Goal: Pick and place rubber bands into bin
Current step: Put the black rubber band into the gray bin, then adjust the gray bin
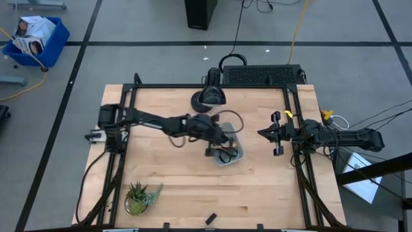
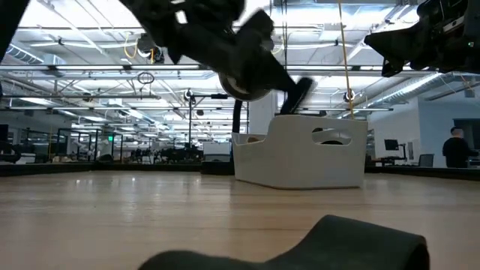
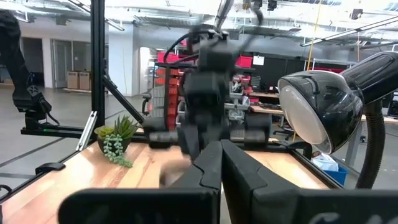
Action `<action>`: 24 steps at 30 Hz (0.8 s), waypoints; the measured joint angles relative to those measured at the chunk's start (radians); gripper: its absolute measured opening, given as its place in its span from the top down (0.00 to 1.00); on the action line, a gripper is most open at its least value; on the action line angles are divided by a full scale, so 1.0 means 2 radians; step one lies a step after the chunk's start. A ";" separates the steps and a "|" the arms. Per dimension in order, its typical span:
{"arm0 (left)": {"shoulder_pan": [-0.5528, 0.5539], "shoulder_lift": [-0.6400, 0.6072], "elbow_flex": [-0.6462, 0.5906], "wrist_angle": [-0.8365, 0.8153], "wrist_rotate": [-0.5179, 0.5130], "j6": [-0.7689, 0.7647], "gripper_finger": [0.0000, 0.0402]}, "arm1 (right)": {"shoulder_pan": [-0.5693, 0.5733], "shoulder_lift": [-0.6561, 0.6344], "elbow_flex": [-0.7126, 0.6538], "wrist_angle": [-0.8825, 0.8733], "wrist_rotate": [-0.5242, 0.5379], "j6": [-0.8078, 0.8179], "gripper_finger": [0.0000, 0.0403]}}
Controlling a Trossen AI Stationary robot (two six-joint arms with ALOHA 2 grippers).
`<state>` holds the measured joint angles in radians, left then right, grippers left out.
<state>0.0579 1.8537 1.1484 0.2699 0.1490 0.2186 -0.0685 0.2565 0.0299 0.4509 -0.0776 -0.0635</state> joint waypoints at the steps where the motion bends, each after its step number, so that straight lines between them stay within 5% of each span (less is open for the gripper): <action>1: 0.001 0.012 0.015 -0.023 0.000 -0.006 0.98 | 0.000 0.000 0.000 0.000 0.000 0.000 1.00; 8: 0.003 0.046 0.075 -0.148 0.008 0.001 0.81 | 0.000 0.000 0.000 -0.003 -0.001 -0.002 1.00; 13: 0.003 0.035 0.076 -0.164 0.007 0.003 0.68 | 0.000 0.000 0.000 -0.008 -0.001 -0.004 1.00; 20: 0.001 -0.017 0.077 -0.212 -0.031 -0.001 0.55 | 0.000 0.001 0.000 -0.009 -0.002 -0.004 1.00; 24: -0.013 -0.085 0.077 -0.293 -0.038 0.009 0.58 | 0.000 0.001 0.000 -0.007 -0.002 0.000 1.00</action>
<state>0.0314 1.6838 1.3014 -0.3152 0.0736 0.2359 -0.0683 0.2581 0.0299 0.4360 -0.0814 -0.0645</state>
